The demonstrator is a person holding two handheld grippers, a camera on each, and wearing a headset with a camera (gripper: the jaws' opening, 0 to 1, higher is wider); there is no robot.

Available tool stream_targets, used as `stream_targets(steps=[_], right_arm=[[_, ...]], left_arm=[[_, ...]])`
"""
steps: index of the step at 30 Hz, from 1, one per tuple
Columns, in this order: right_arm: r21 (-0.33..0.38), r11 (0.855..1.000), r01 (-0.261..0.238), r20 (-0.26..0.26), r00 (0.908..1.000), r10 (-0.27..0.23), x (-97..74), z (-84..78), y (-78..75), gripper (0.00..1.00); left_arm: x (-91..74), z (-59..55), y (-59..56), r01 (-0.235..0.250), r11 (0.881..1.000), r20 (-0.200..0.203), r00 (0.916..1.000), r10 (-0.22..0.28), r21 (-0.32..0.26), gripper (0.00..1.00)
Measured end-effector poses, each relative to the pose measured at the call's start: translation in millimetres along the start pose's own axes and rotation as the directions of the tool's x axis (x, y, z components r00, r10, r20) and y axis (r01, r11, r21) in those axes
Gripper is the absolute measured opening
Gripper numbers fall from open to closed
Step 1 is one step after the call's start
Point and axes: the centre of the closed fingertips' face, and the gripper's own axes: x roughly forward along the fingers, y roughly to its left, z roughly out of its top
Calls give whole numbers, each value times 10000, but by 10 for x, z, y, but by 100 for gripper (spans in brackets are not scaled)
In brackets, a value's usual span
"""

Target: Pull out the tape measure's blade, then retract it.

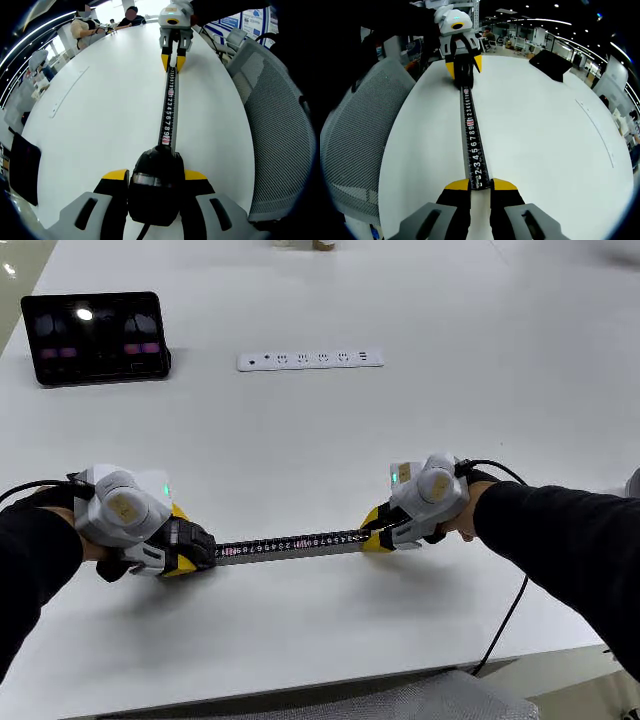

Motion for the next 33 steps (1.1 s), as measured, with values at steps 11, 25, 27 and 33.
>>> stream_targets(steps=[11,25,27,33], right_arm=[[100,9999,-10,-44,10000,10,-37,-50,12,11],[127,9999,-25,-42,10000,26,-76,-79,-6,11],[122,9999,-21,-36,10000,22,-85,-87,-14,11],[179,9998,-16,-16,10000,16,-91,-83,-9,11]], left_arm=[[5,2,-6,-1,10000,29,10000,1,14,34],[-10,-2,-20,-55,10000,42,10000,55,-15,34],[-8,-2,-19,-60,10000,41,10000,60,-8,34],[-5,-3,-15,-72,10000,54,10000,72,-33,34]])
